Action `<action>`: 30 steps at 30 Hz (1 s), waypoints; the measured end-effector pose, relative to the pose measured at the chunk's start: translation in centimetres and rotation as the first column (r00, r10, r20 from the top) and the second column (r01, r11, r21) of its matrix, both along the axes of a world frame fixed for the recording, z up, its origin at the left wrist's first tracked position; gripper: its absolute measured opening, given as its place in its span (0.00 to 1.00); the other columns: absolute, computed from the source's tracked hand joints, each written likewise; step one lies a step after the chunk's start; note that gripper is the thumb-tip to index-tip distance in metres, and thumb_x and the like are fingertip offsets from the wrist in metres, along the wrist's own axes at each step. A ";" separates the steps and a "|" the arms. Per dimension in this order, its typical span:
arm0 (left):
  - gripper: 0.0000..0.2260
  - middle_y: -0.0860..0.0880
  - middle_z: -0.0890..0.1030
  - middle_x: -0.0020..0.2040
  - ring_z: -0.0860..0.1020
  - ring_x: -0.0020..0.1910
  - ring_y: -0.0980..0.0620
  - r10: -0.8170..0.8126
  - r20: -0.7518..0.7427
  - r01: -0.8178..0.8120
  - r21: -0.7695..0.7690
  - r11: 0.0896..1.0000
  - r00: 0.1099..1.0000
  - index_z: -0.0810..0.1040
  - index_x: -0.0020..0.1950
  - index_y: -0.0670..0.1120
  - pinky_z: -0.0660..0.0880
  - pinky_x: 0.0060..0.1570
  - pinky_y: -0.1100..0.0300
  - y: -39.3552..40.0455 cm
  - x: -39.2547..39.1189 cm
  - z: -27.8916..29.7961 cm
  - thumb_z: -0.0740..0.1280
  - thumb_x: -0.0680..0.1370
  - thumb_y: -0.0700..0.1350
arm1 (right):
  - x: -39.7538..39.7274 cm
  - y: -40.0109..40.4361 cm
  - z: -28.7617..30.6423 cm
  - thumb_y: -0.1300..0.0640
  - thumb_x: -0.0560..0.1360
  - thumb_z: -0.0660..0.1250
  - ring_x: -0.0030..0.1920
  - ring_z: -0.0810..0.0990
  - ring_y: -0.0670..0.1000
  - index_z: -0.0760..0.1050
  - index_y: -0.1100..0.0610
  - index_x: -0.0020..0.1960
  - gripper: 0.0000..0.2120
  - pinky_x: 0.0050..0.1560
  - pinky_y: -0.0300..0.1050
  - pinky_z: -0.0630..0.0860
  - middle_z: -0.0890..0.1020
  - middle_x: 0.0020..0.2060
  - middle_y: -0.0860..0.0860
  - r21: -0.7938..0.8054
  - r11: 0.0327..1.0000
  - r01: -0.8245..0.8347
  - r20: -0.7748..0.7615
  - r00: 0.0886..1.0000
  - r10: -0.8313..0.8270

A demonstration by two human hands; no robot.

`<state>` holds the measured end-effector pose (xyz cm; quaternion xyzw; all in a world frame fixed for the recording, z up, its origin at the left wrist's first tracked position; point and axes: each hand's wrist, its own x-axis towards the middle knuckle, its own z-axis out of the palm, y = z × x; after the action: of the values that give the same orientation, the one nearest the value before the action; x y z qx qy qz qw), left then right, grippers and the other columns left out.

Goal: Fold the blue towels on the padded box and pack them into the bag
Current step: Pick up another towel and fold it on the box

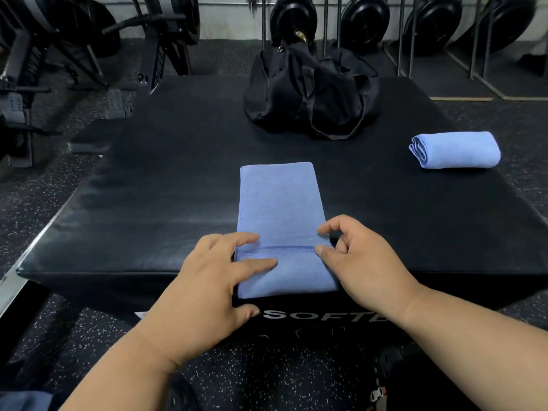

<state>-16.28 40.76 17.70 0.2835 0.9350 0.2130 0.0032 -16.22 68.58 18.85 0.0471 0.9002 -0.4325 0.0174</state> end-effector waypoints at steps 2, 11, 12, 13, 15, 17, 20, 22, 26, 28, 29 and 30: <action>0.35 0.61 0.72 0.71 0.68 0.66 0.54 0.001 -0.029 -0.002 -0.007 1.000 1.000 0.77 0.71 0.65 0.73 0.68 0.52 0.1 -0.2 -0.2 0.83 0.67 0.51 | 0.2 0.0 -0.2 0.48 0.79 0.72 0.35 0.76 0.45 0.76 0.41 0.54 0.07 0.41 0.44 0.74 0.75 0.31 0.45 0.019 1.000 0.017 -0.024 1.000 -0.016; 0.23 0.68 0.74 0.64 0.71 0.67 0.60 0.053 0.023 -0.056 0.129 0.990 0.998 0.81 0.69 0.62 0.64 0.67 0.69 -0.1 -0.6 0.0 0.66 0.73 0.57 | 0.9 2.1 0.1 0.31 0.72 0.72 0.60 0.74 0.48 0.77 0.43 0.70 0.30 0.65 0.48 0.69 0.74 0.63 0.44 0.556 0.740 -0.379 -0.218 0.793 0.570; 0.23 0.68 0.75 0.63 0.72 0.67 0.59 0.066 0.035 -0.070 0.141 0.988 0.997 0.81 0.68 0.62 0.65 0.66 0.69 0.0 -0.7 0.0 0.66 0.73 0.58 | 0.9 2.3 -0.1 0.31 0.71 0.72 0.62 0.74 0.48 0.75 0.42 0.72 0.33 0.65 0.48 0.70 0.74 0.65 0.43 0.585 0.702 -0.407 -0.164 0.788 0.594; 0.23 0.68 0.75 0.63 0.72 0.67 0.58 0.075 0.046 -0.081 0.145 0.986 0.996 0.81 0.68 0.62 0.66 0.66 0.69 -0.1 -0.7 0.1 0.67 0.73 0.58 | 0.8 2.5 -0.4 0.33 0.71 0.72 0.62 0.75 0.48 0.74 0.42 0.73 0.33 0.65 0.49 0.71 0.74 0.65 0.42 0.597 0.681 -0.423 -0.132 0.786 0.604; 0.25 0.68 0.74 0.63 0.71 0.67 0.58 0.088 0.063 -0.096 0.131 0.987 0.994 0.79 0.70 0.63 0.66 0.67 0.69 -0.1 -0.8 0.1 0.68 0.72 0.59 | 0.4 2.7 -0.7 0.40 0.73 0.72 0.62 0.76 0.49 0.75 0.43 0.74 0.31 0.63 0.52 0.74 0.76 0.65 0.41 0.589 0.684 -0.430 -0.127 0.787 0.604; 0.31 0.69 0.71 0.65 0.70 0.68 0.60 0.083 0.062 -0.089 0.101 0.991 0.995 0.75 0.74 0.64 0.65 0.68 0.69 -0.2 -0.8 0.3 0.72 0.71 0.60 | 0.0 2.9 -0.5 0.47 0.74 0.70 0.61 0.78 0.48 0.77 0.45 0.73 0.27 0.63 0.51 0.75 0.78 0.64 0.39 0.545 0.717 -0.434 -0.157 0.788 0.596; 0.37 0.69 0.68 0.70 0.65 0.72 0.62 0.065 0.061 -0.071 0.093 0.993 0.996 0.70 0.77 0.67 0.60 0.71 0.70 -0.1 -0.6 0.6 0.80 0.70 0.55 | -0.2 3.0 -0.1 0.49 0.76 0.69 0.60 0.80 0.42 0.80 0.45 0.69 0.21 0.64 0.46 0.74 0.81 0.61 0.35 0.428 0.794 -0.431 -0.220 0.803 0.554; 0.33 0.67 0.70 0.70 0.66 0.74 0.60 0.075 0.042 -0.079 0.119 0.990 0.996 0.74 0.73 0.67 0.62 0.73 0.68 -0.1 -0.5 0.7 0.80 0.72 0.50 | -0.1 3.1 0.2 0.47 0.77 0.69 0.60 0.80 0.41 0.80 0.40 0.67 0.19 0.63 0.43 0.74 0.82 0.58 0.30 0.323 0.861 -0.394 -0.235 0.847 0.476; 0.21 0.64 0.79 0.63 0.74 0.68 0.52 0.073 -0.002 -0.071 0.185 0.980 0.997 0.80 0.65 0.65 0.70 0.67 0.58 0.0 -0.7 1.2 0.76 0.77 0.44 | -0.2 3.0 0.1 0.55 0.79 0.74 0.65 0.79 0.45 0.81 0.43 0.65 0.16 0.66 0.43 0.74 0.82 0.60 0.36 0.175 0.927 -0.331 -0.310 0.875 0.372; 0.17 0.64 0.80 0.58 0.76 0.63 0.52 0.090 -0.013 -0.085 0.198 0.976 0.996 0.81 0.63 0.64 0.72 0.62 0.58 0.2 -0.8 1.7 0.74 0.79 0.45 | -0.1 2.6 0.2 0.60 0.79 0.75 0.64 0.80 0.49 0.83 0.47 0.61 0.14 0.66 0.44 0.75 0.82 0.58 0.40 0.104 0.948 -0.300 -0.350 0.881 0.317; 0.14 0.65 0.81 0.56 0.76 0.62 0.53 0.100 -0.003 -0.097 0.209 0.973 0.995 0.81 0.62 0.64 0.72 0.60 0.59 0.3 -0.8 1.8 0.73 0.80 0.46 | -0.1 2.4 0.3 0.60 0.79 0.74 0.63 0.81 0.50 0.83 0.47 0.60 0.12 0.64 0.46 0.75 0.83 0.56 0.41 0.068 0.953 -0.295 -0.334 0.893 0.300; 0.12 0.65 0.81 0.56 0.76 0.62 0.54 0.109 0.017 -0.110 0.223 0.969 0.994 0.81 0.60 0.64 0.72 0.59 0.60 0.4 -0.7 1.9 0.72 0.81 0.48 | -0.1 2.3 0.4 0.59 0.80 0.73 0.61 0.81 0.50 0.83 0.45 0.59 0.11 0.63 0.47 0.76 0.84 0.55 0.41 0.032 0.956 -0.292 -0.303 0.909 0.288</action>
<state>-17.01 41.12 19.58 0.2297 0.9192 0.3176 -0.0382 -16.35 70.87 19.28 -0.1543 0.8861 -0.4333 -0.0571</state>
